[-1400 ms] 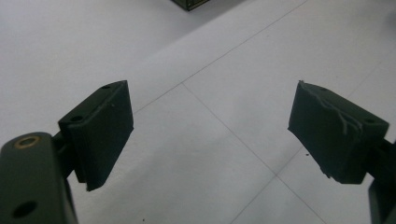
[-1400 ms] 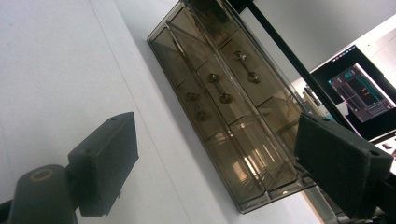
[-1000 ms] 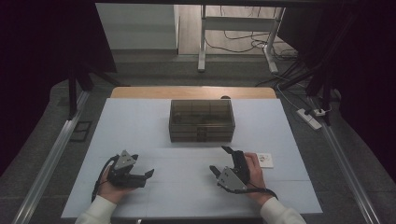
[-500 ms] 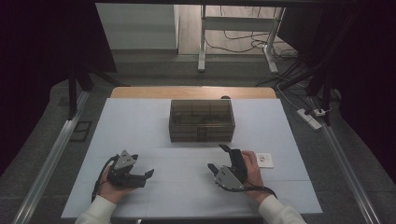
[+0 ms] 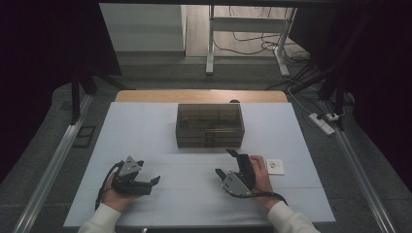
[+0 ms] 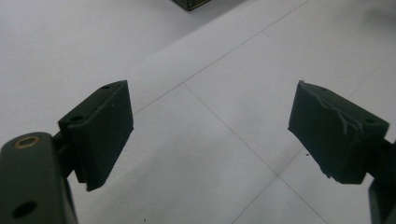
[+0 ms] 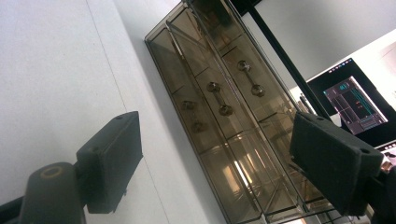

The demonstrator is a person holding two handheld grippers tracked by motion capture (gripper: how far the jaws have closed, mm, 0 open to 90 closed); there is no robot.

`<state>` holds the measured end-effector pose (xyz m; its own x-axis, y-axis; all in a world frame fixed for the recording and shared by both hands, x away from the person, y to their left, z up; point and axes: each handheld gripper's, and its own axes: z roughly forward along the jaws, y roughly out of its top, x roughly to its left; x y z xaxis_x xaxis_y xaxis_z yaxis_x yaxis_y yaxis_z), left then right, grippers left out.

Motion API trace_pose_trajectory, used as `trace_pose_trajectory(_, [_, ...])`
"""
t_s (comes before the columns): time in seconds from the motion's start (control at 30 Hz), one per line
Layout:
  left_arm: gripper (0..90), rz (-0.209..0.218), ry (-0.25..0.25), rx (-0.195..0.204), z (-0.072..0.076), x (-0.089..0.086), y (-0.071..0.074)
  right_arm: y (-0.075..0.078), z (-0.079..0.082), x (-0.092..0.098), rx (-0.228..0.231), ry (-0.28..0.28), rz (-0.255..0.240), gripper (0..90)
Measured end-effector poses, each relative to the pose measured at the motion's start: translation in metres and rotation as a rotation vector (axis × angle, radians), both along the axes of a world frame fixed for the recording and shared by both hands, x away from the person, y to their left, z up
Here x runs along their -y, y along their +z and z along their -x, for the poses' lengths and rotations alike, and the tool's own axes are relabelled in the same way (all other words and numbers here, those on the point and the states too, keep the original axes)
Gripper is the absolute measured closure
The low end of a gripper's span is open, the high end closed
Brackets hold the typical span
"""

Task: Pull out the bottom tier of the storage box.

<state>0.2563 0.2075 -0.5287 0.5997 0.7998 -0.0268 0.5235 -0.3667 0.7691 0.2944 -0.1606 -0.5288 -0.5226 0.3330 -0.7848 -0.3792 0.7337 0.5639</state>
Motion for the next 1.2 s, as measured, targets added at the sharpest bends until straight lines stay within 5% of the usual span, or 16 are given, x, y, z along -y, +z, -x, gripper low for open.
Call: trace_pose_trajectory(1.2, [13.9,-0.001,0.002,0.003,0.0,0.0,0.0,-0.002,-0.007,-0.012,0.037,0.028,0.022,18.9])
